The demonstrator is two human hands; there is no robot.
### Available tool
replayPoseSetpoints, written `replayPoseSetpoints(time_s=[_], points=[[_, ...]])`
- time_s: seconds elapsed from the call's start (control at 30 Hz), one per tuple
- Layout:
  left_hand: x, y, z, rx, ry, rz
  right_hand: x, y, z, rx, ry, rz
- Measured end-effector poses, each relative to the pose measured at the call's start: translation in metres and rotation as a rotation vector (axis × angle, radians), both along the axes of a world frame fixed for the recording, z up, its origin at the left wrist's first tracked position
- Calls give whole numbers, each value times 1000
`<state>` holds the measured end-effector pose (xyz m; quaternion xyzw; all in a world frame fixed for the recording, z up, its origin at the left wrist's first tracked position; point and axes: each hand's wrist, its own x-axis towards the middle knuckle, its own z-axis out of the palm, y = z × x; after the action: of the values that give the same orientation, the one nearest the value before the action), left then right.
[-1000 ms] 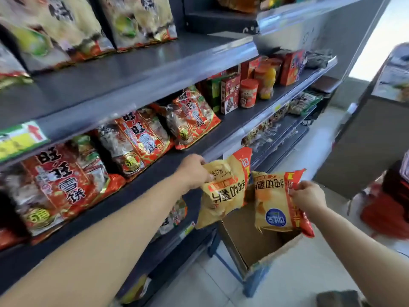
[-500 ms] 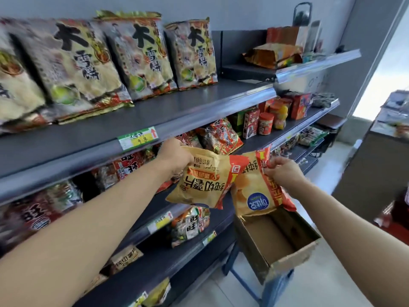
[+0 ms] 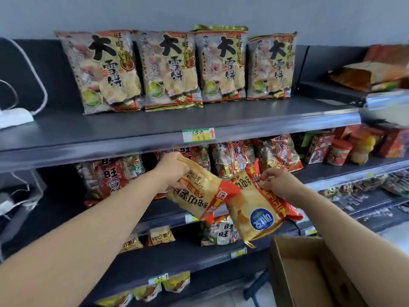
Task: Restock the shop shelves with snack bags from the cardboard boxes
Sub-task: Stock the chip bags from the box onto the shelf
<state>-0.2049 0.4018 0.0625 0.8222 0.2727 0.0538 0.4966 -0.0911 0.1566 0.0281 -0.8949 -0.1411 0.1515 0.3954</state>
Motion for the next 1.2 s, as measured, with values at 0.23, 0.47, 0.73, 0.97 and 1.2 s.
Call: replayPoseSetpoints(time_s=[0.23,0.47,0.73,0.97,1.2], points=[[-19,-4,-18,-12,-113,162,17,27,-4,-12,93,269],[-38,-29,-29,349,-123,138,6,63,-17,15,245,509],[-80,-17,-38,177,-163,321,-15,89,-31,-25,169,628],[-127,12,-81,231,-5,378,-31,100,-55,-260,-169,738],[-150,9,-141,490,123,263,-64,114,-108,-512,-326,802]])
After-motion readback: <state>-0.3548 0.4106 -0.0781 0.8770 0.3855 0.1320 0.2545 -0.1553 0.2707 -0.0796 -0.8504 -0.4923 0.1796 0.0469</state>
